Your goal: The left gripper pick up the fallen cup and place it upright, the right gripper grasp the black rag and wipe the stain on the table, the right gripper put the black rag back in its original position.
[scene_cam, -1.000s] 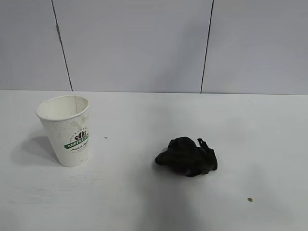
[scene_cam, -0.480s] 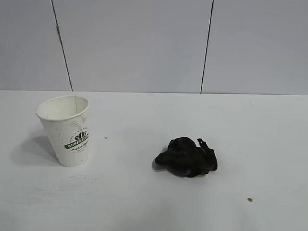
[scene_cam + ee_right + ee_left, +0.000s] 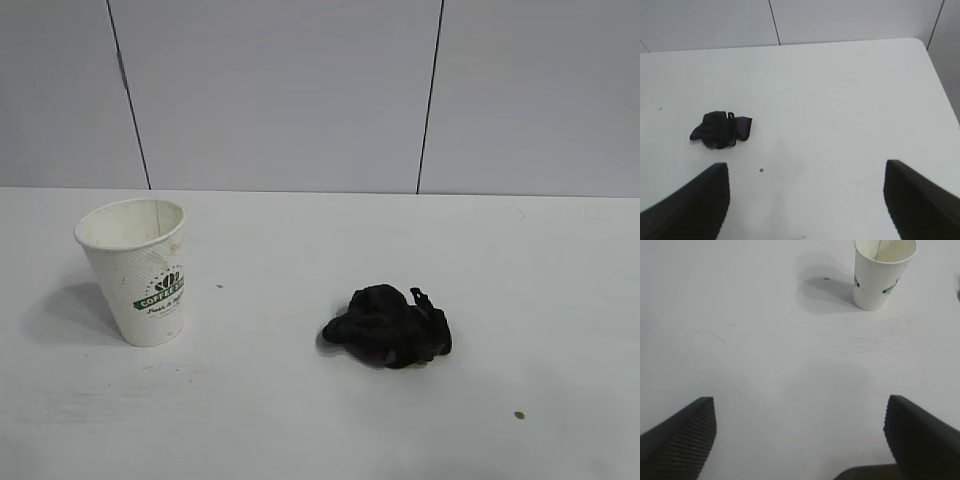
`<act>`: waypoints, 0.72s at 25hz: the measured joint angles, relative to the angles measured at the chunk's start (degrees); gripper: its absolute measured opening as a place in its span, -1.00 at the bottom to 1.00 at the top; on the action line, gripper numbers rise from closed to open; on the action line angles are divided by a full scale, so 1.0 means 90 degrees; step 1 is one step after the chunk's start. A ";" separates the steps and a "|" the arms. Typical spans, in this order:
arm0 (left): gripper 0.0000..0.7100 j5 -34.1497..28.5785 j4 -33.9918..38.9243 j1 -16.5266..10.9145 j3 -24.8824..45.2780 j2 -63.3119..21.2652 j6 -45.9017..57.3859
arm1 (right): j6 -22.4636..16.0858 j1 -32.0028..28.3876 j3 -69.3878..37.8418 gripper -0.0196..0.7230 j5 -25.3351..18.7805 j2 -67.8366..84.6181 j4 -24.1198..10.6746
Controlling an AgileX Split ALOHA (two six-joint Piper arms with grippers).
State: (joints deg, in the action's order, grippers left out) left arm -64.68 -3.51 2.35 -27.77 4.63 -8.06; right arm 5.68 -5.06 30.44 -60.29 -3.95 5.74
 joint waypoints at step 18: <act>0.84 0.0000 0.0000 0.0000 0.0000 0.0000 0.0000 | -0.0220 0.0369 -0.0597 0.61 0.1349 0.0000 0.0124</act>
State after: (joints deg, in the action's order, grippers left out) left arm -64.68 -3.51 2.35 -27.77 4.63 -8.06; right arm 3.71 -1.74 25.07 -48.15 -3.95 6.85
